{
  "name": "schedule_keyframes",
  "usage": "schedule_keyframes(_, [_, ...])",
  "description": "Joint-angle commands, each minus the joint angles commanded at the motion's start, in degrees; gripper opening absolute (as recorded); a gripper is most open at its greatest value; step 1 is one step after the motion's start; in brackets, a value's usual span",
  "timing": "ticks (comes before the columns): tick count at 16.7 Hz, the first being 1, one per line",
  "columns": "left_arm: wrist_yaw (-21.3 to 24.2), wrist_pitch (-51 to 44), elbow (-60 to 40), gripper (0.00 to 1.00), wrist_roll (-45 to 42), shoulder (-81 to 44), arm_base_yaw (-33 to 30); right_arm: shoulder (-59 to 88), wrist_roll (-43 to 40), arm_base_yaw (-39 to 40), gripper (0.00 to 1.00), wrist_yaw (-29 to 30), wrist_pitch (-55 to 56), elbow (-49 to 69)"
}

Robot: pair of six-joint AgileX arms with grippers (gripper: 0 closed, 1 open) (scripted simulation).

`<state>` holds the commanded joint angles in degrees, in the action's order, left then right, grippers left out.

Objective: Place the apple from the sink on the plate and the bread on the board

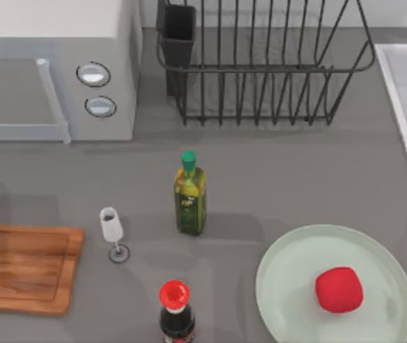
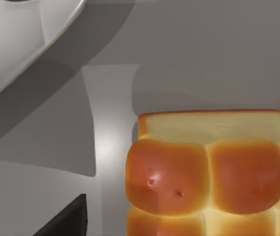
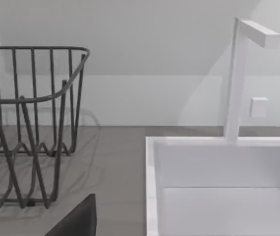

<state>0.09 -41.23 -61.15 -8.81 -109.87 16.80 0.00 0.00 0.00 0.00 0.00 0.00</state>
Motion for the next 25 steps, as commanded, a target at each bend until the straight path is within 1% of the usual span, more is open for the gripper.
schedule_keyframes(5, [-0.02,0.30,-0.69,1.00,-0.14,-0.92,0.20,0.00,0.00,0.00,1.00,0.00,0.00,0.00])
schedule_keyframes(18, [-0.02,0.30,-0.69,0.02,-0.14,-0.92,0.20,0.00,0.00,0.00,1.00,0.00,0.00,0.00])
schedule_keyframes(19, [-0.02,0.30,-0.69,0.00,-0.14,-0.92,0.20,0.00,0.00,0.00,1.00,0.00,0.00,0.00])
schedule_keyframes(25, [-0.02,0.30,-0.69,0.00,-0.14,-0.92,0.20,0.00,0.00,0.00,1.00,0.00,0.00,0.00])
